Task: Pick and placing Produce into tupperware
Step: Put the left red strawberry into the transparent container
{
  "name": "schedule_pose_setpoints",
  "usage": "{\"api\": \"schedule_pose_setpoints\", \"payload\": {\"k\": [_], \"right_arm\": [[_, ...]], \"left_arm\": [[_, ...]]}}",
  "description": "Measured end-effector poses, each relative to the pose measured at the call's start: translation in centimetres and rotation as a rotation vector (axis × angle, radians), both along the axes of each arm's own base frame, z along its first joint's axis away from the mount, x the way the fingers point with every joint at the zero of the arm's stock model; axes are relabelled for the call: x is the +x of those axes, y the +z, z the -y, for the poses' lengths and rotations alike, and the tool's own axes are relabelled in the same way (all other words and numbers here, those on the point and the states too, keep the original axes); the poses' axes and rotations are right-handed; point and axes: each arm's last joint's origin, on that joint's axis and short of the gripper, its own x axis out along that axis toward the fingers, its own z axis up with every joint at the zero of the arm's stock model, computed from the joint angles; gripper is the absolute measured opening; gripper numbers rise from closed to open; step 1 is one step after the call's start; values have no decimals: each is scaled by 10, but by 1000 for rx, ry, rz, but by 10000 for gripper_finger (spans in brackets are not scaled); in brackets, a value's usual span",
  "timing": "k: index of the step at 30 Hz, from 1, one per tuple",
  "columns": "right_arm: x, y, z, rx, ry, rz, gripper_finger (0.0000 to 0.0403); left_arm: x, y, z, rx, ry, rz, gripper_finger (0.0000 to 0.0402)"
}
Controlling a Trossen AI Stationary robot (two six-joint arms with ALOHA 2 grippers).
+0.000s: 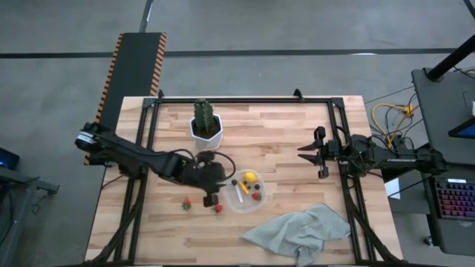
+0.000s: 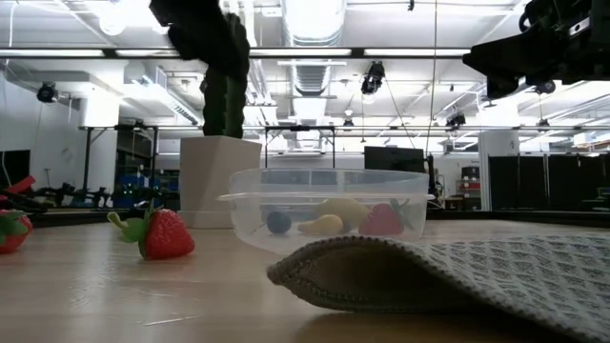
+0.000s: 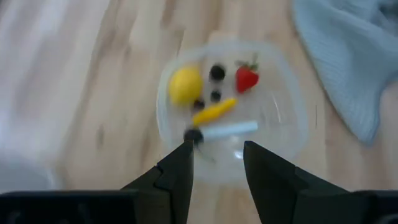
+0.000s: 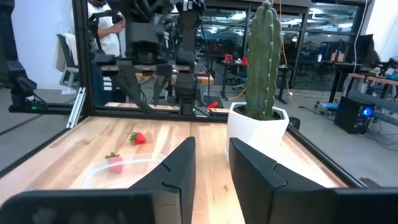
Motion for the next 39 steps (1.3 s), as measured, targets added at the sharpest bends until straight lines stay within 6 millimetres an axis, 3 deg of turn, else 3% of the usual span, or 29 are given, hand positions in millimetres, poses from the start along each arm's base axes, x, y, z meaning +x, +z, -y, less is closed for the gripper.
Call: {"api": "schedule_pose_setpoints", "payload": {"k": [6,12,19,25,33,39], "right_arm": [[0,0,0,-21,-1,2,88],[1,-1,0,-20,-1,-7,85],[3,-7,0,-23,3,-77,96],[5,-9,0,-41,3,-92,103],[5,-8,0,-55,2,-84,98],[5,-8,0,-73,3,-85,100]], "left_arm": [[-11,-8,-3,-311,432,-68,125],[-14,-15,9,-581,614,-148,125],[-33,-29,31,-616,854,-289,125],[-46,-32,58,-709,1003,-298,125],[-45,-58,79,-738,1156,-434,125],[-43,-68,82,-702,1183,-462,125]]}}
